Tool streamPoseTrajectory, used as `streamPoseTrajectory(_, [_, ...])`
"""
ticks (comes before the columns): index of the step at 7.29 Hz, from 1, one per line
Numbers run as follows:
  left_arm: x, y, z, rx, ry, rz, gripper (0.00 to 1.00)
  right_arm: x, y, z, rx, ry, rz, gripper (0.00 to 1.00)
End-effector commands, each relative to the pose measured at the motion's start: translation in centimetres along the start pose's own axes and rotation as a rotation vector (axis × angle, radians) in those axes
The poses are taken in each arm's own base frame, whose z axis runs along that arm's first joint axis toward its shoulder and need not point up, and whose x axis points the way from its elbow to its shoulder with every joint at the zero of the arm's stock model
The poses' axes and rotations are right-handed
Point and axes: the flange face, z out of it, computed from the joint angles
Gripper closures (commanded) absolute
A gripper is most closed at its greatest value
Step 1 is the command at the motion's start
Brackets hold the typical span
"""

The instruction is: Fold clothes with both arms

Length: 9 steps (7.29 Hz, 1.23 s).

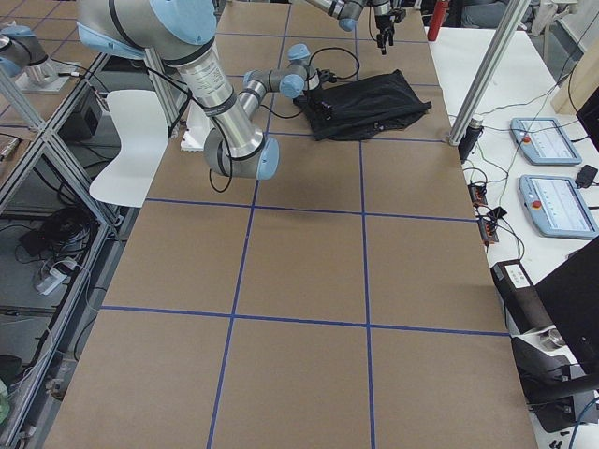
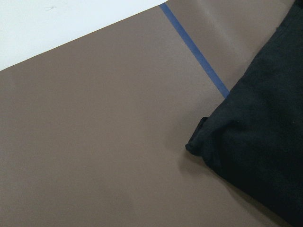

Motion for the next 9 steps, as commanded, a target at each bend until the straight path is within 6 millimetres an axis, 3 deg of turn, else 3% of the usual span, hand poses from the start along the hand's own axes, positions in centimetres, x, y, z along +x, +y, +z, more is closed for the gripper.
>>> streamPoseTrajectory(1, [0.0, 0.0, 0.0, 0.0, 0.0, -0.003, 0.0, 0.0, 0.0, 0.2, -0.003, 0.002, 0.0, 0.67])
streamPoseTrajectory(3, [0.0, 0.0, 0.0, 0.0, 0.0, -0.003, 0.0, -0.1, 0.0, 0.2, -0.005, 0.001, 0.001, 0.8])
streamPoseTrajectory(4, [0.0, 0.0, 0.0, 0.0, 0.0, -0.003, 0.0, -0.1, -0.1, 0.2, -0.002, 0.0, 0.005, 1.0])
streamPoseTrajectory(7, [0.1, 0.0, 0.1, -0.001, 0.001, -0.003, 0.0, 0.7, -0.5, -0.4, -0.008, -0.028, 0.015, 1.0])
streamPoseTrajectory(9, [0.1, 0.0, 0.1, -0.001, 0.001, -0.003, 0.0, 2.1, 0.3, 0.6, -0.028, -0.02, 0.025, 1.0])
